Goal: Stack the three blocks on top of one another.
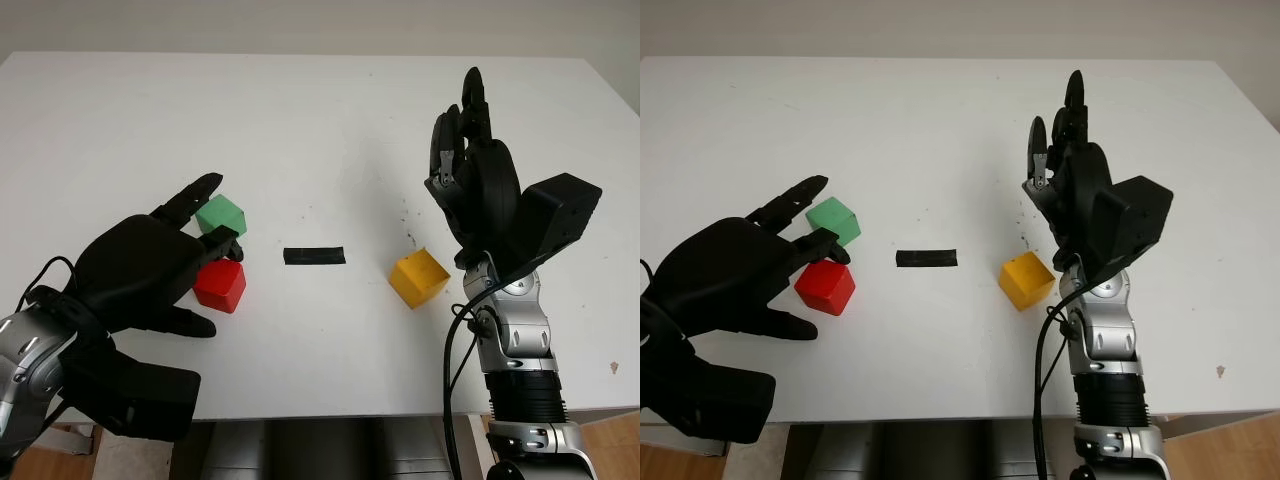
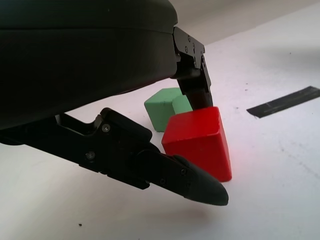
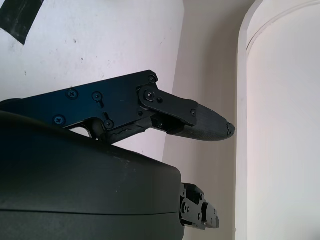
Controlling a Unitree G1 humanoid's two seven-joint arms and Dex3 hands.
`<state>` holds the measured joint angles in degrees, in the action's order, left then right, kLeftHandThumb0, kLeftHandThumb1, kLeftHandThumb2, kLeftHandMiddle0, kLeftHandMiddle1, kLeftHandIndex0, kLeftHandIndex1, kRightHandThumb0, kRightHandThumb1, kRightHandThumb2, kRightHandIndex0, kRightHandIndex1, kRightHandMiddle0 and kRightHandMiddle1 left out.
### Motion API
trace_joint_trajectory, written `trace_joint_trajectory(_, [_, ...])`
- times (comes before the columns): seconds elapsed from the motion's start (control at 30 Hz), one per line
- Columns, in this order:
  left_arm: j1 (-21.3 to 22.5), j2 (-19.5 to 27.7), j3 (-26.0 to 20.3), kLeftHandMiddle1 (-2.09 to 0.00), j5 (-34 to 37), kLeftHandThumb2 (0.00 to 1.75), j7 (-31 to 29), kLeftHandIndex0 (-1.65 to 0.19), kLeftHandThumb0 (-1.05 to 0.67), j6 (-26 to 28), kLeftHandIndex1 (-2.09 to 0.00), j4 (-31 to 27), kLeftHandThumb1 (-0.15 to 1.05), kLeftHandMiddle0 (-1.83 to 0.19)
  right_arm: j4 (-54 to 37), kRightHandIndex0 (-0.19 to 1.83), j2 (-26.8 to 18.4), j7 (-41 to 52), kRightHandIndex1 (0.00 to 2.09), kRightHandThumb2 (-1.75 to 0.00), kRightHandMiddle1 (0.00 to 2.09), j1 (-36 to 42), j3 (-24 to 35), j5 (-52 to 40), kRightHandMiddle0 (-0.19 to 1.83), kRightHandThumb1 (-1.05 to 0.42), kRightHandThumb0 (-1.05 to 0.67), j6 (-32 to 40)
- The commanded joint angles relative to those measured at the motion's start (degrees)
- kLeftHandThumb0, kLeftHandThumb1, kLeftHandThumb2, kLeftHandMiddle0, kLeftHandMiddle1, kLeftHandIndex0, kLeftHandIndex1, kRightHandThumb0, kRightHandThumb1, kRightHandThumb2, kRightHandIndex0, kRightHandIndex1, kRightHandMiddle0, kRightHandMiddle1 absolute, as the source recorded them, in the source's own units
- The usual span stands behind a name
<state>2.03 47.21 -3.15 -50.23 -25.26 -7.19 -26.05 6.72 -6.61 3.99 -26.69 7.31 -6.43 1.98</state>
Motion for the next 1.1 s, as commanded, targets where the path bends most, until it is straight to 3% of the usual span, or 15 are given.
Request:
trace_joint_trajectory(0.0, [0.2,-0.4,0.79,-0.05,-0.56,0.06,0.75,-0.13,-0.75,-0.49,-1.05,0.4,0.96,0.18,-1.29,-0.19,-0.09,-0.11,0.0,-0.68,0.0,0.45,0.0,-0.08,-0.19,-1.05,-0.56,0.24])
trace_joint_trajectory(0.27, [0.58,-0.67,1.46,-0.06,-2.22,0.06,3.15,-0.14,-0.72,-1.51,-1.08,2.01,0.97,0.15,-1.52,-0.19,-0.31,0.12,0.0,-0.67,0.0,0.62,-0.06,0.15,-0.19,-1.05,-0.56,0.24])
trace_joint_trajectory(0.4, [0.54,-0.36,1.45,-0.06,-3.3,0.06,4.84,-0.11,-0.57,-2.29,-1.28,2.57,1.01,0.11,-1.74,-0.19,-0.39,0.17,0.0,-0.66,0.0,0.64,-0.12,0.25,-0.19,-1.05,-0.57,0.86])
trace_joint_trajectory(0.43, [0.5,-0.38,1.41,-0.06,-3.54,0.07,5.39,-0.09,-0.52,-2.49,-1.41,2.71,1.03,0.09,-1.75,-0.19,-0.44,0.2,0.0,-0.67,0.0,0.66,-0.17,0.34,-0.19,-1.05,-0.57,0.93])
trace_joint_trajectory(0.6, [0.36,-0.6,1.17,-0.07,-4.48,0.1,8.48,-0.03,-0.45,-3.46,-1.69,3.38,1.05,0.01,-1.56,-0.19,-0.42,0.29,0.0,-0.66,0.0,0.58,-0.13,0.46,-0.19,-1.05,-0.58,1.01])
trace_joint_trajectory(1.07, [1.84,1.55,0.53,-0.07,-7.99,0.07,10.99,-0.08,-0.44,-5.23,-1.63,2.17,1.05,-0.14,-1.25,-0.19,-0.43,0.93,0.0,-0.63,0.0,0.33,-0.09,0.41,-0.19,-1.05,-0.6,1.36])
